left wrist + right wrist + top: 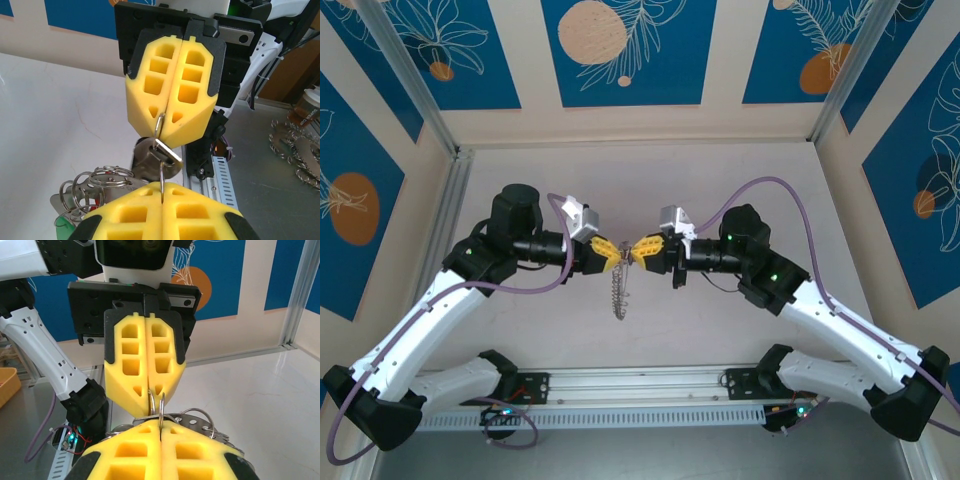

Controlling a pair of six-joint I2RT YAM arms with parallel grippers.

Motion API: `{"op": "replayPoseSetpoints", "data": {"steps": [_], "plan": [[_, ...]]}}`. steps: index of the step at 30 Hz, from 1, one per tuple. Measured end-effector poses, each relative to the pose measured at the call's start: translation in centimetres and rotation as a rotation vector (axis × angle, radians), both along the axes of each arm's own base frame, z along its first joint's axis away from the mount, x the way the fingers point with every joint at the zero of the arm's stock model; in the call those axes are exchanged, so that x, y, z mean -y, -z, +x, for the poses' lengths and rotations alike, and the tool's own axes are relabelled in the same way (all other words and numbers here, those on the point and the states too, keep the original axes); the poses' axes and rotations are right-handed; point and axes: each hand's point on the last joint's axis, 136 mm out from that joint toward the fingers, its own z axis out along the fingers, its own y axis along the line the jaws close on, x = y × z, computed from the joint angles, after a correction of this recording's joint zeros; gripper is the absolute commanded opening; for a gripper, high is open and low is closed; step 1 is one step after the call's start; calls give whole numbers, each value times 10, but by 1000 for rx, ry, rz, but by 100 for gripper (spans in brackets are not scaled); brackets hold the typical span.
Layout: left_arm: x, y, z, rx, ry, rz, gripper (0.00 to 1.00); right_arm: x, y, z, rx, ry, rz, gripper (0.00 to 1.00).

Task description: Put the keys on the keyring

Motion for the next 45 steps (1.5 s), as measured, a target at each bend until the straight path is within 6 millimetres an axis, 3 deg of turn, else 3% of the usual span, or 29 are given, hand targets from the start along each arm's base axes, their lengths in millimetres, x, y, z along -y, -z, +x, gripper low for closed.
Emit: {"op": "replayPoseSetpoints", "data": {"steps": [13,24,45], "plan": [[-1,2,-1,3,3,9,0,-5,6,-1,-15,-12,-16,0],[-1,2,-1,4,3,9,0,1,-9,-9,30,-19,19,0],[-1,3,0,5,-3,11,0,-8,4,-9,12,-35,-15,0]]}}
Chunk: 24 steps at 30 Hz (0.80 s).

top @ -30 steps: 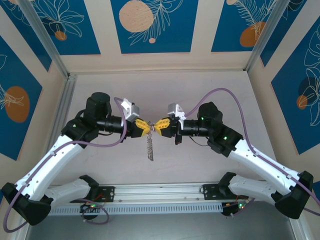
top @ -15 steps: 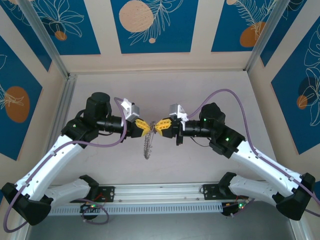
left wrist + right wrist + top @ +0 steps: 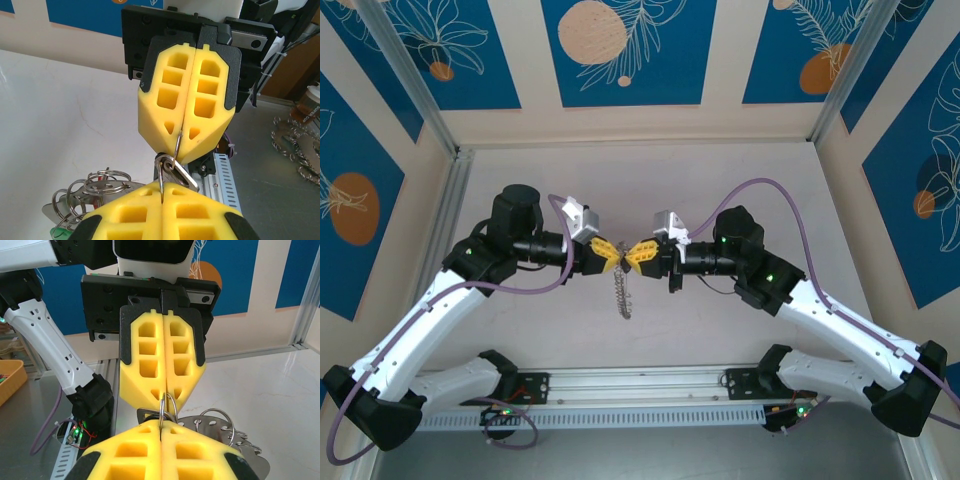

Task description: Put the keys on the keyring

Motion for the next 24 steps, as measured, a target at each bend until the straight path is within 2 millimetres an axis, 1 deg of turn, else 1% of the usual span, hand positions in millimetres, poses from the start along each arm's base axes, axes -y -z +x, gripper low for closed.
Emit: {"op": "replayPoseSetpoints", "data": {"steps": [24], "plan": [[0,0,0,0,0,0,0,2,-2,5,9,31,4,0]]}}
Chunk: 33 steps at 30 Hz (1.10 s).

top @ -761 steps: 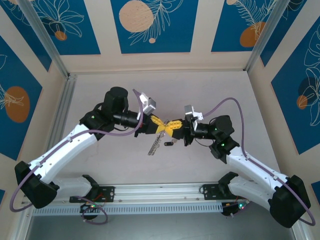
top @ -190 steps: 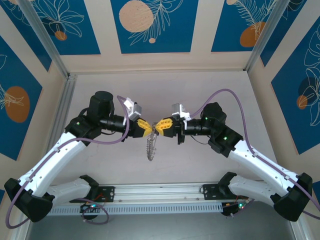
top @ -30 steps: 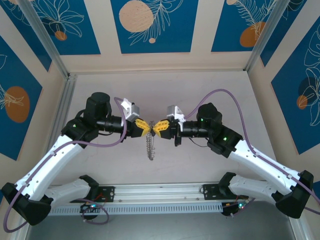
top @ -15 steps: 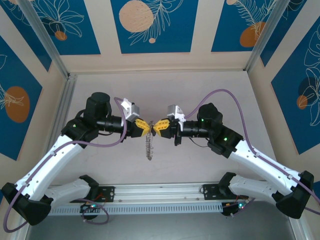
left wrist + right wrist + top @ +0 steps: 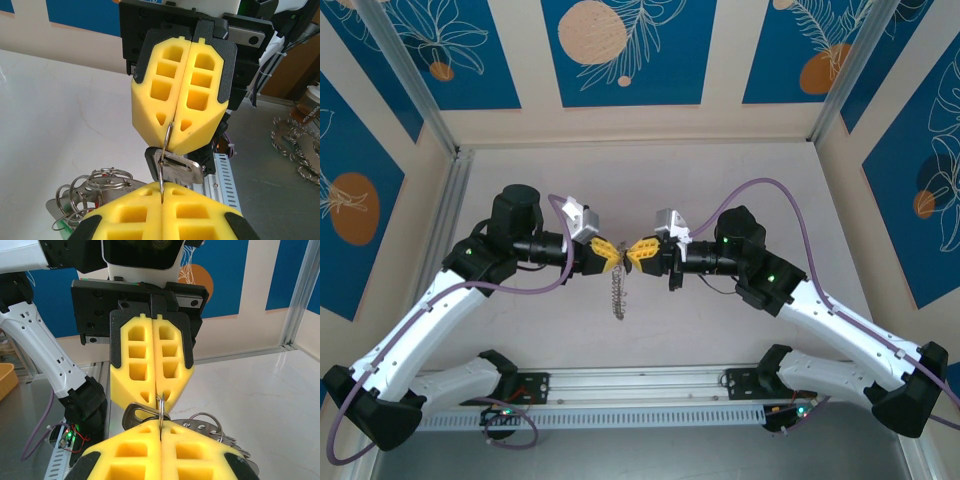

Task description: Put the keys on the keyring

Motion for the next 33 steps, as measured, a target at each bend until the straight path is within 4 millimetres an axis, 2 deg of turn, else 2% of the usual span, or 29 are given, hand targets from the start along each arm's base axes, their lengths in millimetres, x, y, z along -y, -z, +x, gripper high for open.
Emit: {"op": "replayPoseSetpoints", "data": {"steps": [13,33], "plan": [[-1,4,1,-12,-10,15,0,-2,7,4,-21,5,-23,0],[-2,5,0,-20,-13,22,0,-3,8,3,-19,-12,-74,0]]}}
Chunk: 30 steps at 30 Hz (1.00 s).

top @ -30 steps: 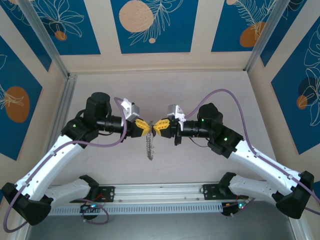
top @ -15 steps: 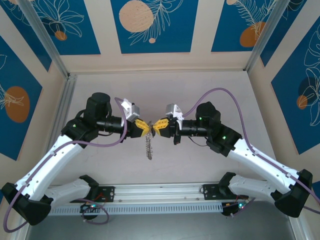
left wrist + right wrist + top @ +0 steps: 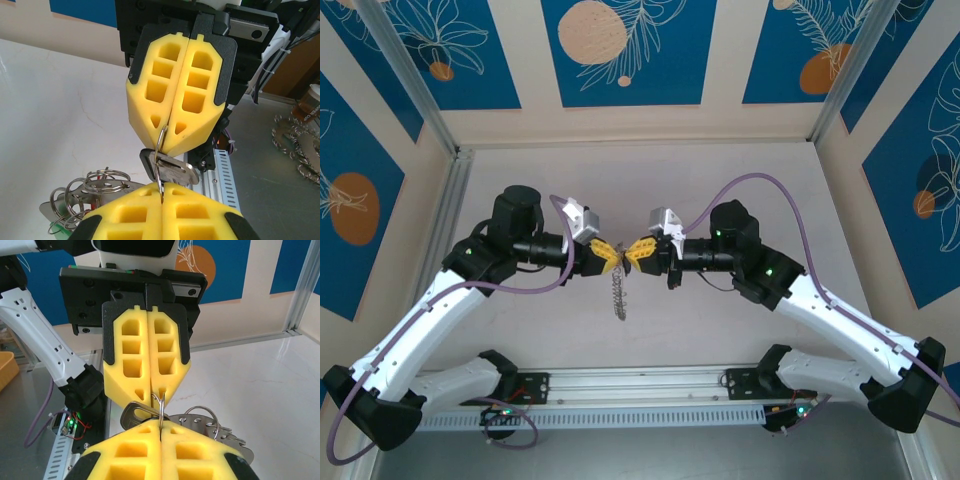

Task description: Put the keys on the keyring

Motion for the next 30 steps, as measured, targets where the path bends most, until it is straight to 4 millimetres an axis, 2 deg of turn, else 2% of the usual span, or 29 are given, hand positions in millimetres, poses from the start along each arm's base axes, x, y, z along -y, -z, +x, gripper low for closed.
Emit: {"op": "replayPoseSetpoints", "data": {"steps": [30], "plan": [[-2,5,-1,-20,-6,18,0,-3,6,1,40,-40,-191,0]]}}
